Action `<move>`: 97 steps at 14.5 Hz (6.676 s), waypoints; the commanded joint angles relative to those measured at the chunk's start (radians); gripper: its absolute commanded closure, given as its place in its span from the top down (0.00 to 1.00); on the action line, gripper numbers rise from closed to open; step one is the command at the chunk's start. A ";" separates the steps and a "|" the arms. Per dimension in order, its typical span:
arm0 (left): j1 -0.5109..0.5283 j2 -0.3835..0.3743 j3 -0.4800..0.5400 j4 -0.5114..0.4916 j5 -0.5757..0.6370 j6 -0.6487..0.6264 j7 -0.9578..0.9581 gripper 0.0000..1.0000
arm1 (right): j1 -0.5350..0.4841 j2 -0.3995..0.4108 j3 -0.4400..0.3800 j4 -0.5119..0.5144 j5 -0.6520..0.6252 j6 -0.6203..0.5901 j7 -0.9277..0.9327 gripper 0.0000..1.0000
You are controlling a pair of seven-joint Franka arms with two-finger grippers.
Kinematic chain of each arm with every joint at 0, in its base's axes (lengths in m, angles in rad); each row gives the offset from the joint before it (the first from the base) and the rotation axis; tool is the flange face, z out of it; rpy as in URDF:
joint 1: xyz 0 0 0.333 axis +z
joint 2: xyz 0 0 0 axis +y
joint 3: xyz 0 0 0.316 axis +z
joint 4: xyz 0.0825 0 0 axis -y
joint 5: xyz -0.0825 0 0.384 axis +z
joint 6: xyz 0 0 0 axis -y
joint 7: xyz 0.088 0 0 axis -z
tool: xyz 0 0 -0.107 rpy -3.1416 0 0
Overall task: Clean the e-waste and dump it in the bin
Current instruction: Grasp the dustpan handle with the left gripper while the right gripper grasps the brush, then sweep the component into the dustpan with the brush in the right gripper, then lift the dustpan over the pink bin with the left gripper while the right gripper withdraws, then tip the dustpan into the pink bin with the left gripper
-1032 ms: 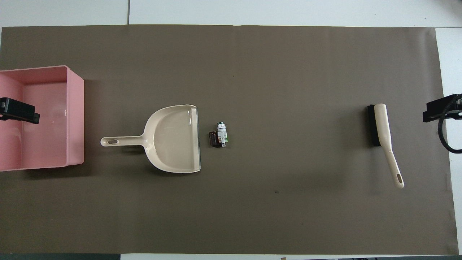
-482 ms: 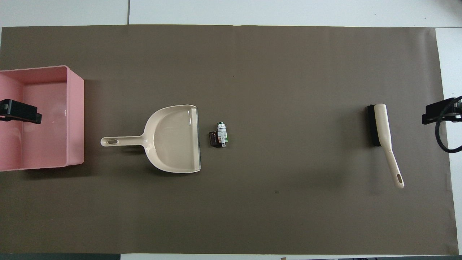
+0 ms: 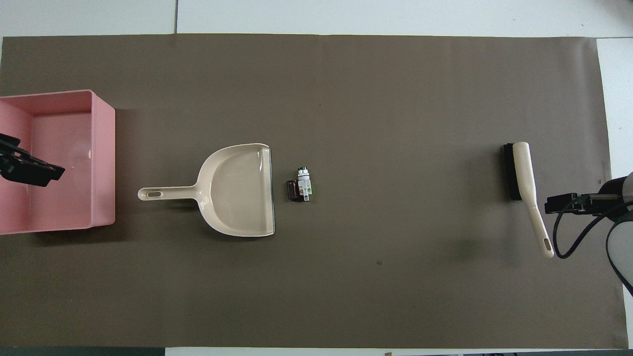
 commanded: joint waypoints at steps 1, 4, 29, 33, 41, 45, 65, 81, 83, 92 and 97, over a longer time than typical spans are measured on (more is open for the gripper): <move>-0.062 -0.010 0.003 -0.075 -0.010 0.049 0.207 0.95 | -0.038 0.021 0.004 -0.120 0.011 0.132 -0.033 1.00; -0.108 -0.007 0.001 -0.149 0.001 0.056 0.305 0.95 | -0.055 0.040 0.004 -0.195 0.011 0.243 -0.038 1.00; -0.342 0.114 0.000 -0.600 0.352 0.628 0.206 0.88 | 0.004 0.069 0.016 -0.139 0.032 0.188 -0.041 0.00; -0.345 0.114 0.000 -0.597 0.355 0.631 0.203 0.40 | 0.212 0.068 0.016 -0.012 0.038 0.010 0.202 0.00; -0.336 0.111 0.001 -0.585 0.373 0.609 0.218 0.00 | 0.590 0.173 0.018 0.059 0.037 0.002 0.408 0.00; -0.340 0.111 0.000 -0.583 0.427 0.605 0.223 0.00 | 0.695 0.224 0.018 0.096 0.043 0.039 0.505 0.00; -0.397 0.111 -0.002 -0.606 0.435 0.578 0.203 0.00 | 0.910 0.479 0.079 0.289 0.573 0.232 0.386 0.00; -0.249 0.030 0.001 -0.607 0.153 0.656 0.535 0.00 | 0.553 0.213 0.071 0.305 0.192 -0.160 0.558 0.00; -0.170 0.018 0.003 -0.536 0.073 0.551 0.694 0.00 | 0.426 0.206 0.071 0.289 0.180 -0.205 0.457 0.00; 0.181 0.096 0.012 -0.234 0.013 0.360 1.032 0.00 | -0.020 0.112 0.071 0.012 0.054 -0.050 -0.041 0.00; 0.295 0.175 0.029 -0.124 0.100 0.365 1.083 0.00 | -0.074 0.092 0.071 -0.102 0.022 0.082 -0.070 0.00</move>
